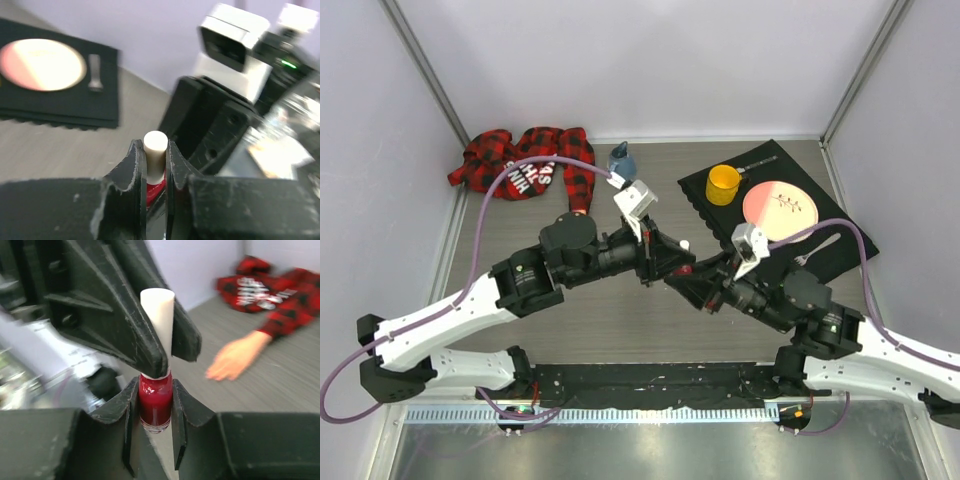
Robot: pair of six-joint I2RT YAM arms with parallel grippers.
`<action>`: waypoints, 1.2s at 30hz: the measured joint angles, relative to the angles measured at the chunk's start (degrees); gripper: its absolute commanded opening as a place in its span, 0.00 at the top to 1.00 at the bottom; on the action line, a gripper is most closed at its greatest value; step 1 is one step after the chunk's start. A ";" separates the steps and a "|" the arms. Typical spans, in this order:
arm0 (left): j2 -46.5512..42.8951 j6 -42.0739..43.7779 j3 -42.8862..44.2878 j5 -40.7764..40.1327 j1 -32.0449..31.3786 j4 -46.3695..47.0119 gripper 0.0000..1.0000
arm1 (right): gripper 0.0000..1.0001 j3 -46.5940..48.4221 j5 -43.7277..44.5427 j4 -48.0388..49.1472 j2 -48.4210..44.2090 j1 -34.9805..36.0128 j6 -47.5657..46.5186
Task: Paint the nails
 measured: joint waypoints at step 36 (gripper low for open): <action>-8.94 -6.51 -10.14 0.66 3.76 2.80 0.21 | 0.99 -0.02 -17.14 -0.11 3.30 -9.01 4.61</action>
